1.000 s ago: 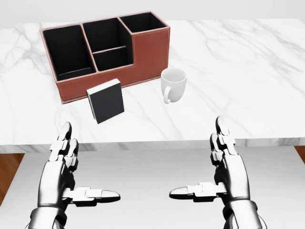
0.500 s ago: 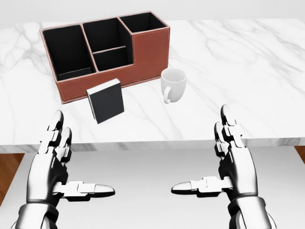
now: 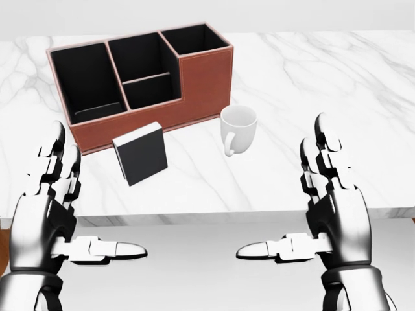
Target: Pick up the book and place it in the front compartment of the caddy.
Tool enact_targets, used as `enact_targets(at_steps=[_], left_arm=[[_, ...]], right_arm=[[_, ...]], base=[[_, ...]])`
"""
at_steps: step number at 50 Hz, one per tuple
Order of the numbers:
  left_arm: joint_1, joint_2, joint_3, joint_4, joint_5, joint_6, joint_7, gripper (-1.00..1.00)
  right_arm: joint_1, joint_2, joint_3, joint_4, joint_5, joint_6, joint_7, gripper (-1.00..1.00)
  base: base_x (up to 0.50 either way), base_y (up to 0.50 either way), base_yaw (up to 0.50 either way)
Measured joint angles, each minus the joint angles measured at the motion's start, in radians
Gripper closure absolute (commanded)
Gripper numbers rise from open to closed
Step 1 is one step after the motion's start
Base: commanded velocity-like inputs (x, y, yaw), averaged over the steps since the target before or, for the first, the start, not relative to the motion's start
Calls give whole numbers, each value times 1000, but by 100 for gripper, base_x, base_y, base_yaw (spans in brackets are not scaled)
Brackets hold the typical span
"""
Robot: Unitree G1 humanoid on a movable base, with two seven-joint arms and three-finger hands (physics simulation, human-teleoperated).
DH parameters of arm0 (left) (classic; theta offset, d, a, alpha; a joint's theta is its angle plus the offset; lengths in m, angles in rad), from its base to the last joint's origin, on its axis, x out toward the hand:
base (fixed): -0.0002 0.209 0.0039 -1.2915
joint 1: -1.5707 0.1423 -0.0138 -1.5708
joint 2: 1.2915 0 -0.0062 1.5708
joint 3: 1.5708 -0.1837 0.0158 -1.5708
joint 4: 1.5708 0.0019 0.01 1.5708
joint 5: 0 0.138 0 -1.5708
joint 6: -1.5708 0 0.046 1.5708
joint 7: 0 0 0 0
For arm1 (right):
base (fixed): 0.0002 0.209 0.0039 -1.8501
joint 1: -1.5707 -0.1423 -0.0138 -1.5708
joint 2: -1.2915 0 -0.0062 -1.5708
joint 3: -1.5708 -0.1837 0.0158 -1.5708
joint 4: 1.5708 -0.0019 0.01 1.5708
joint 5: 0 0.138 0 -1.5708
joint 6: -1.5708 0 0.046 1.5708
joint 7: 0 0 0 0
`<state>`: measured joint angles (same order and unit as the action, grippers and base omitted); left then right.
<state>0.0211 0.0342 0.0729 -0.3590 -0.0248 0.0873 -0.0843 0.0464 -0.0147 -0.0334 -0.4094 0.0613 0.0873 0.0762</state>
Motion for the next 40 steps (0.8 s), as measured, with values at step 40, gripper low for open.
enact_targets(at_steps=[40], left_arm=[[-3,-1,4,-30,2,0,-9,-100]], right_arm=[[9,-2,7,-44,-7,0,16,-100]], base=[[16,23,0]])
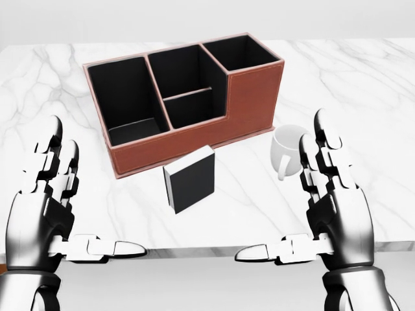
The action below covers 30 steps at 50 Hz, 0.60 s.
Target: Pick up the book and place it in the front compartment of the caddy.
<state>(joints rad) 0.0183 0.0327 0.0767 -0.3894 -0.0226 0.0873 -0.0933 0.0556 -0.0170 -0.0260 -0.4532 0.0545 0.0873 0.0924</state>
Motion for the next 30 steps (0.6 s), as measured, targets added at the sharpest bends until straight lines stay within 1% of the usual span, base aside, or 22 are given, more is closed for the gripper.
enact_targets(at_steps=[6,7,8,30], left_arm=[[0,1,0,0,0,0,-1,-100],[0,1,0,0,0,0,-1,-100],[1,11,4,1,1,0,1,-100],[1,2,1,-5,-1,0,-3,-100]], right_arm=[[-1,1,0,1,-2,0,2,-100],[-1,1,0,2,-2,0,1,-100],[-2,11,4,3,-1,0,3,-100],[0,5,10,-7,-3,0,-2,-100]], base=[[0,50,0],[0,0,0],[0,0,0],[0,0,0]])
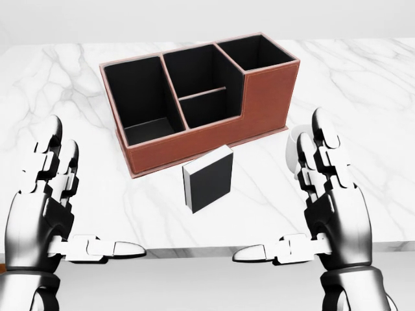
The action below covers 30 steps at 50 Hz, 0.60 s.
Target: Pick up the book and place it in the front compartment of the caddy.
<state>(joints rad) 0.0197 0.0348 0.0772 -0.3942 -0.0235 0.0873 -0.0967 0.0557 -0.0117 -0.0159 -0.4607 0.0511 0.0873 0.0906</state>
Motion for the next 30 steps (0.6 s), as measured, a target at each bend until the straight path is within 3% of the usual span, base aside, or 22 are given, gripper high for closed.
enact_targets(at_steps=[14,30], left_arm=[[1,-1,-1,2,0,0,-1,-100],[2,-2,-1,-3,-5,0,-2,-100]], right_arm=[[2,-1,2,0,-2,0,-1,-100],[15,-2,13,-22,-3,0,19,-100]], base=[[0,0,0],[50,0,0]])
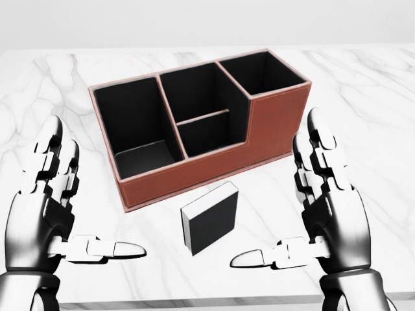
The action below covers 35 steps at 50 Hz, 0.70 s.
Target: Pick up the book and place it in the front compartment of the caddy.
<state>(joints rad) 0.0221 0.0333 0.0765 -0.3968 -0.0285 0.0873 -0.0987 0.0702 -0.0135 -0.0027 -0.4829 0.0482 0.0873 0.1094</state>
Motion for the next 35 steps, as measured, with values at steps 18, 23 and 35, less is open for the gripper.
enact_targets(at_steps=[18,23,35], left_arm=[[-3,0,-1,-4,-1,0,0,-100],[-3,-1,-2,-6,-2,0,-1,-100],[-1,0,-1,-4,0,0,-2,-100]], right_arm=[[-2,2,5,1,-14,0,-1,-100],[1,1,6,-1,-14,0,0,-100],[-1,3,9,4,-15,0,-3,-100]], base=[[9,0,0],[0,14,0],[0,1,0]])
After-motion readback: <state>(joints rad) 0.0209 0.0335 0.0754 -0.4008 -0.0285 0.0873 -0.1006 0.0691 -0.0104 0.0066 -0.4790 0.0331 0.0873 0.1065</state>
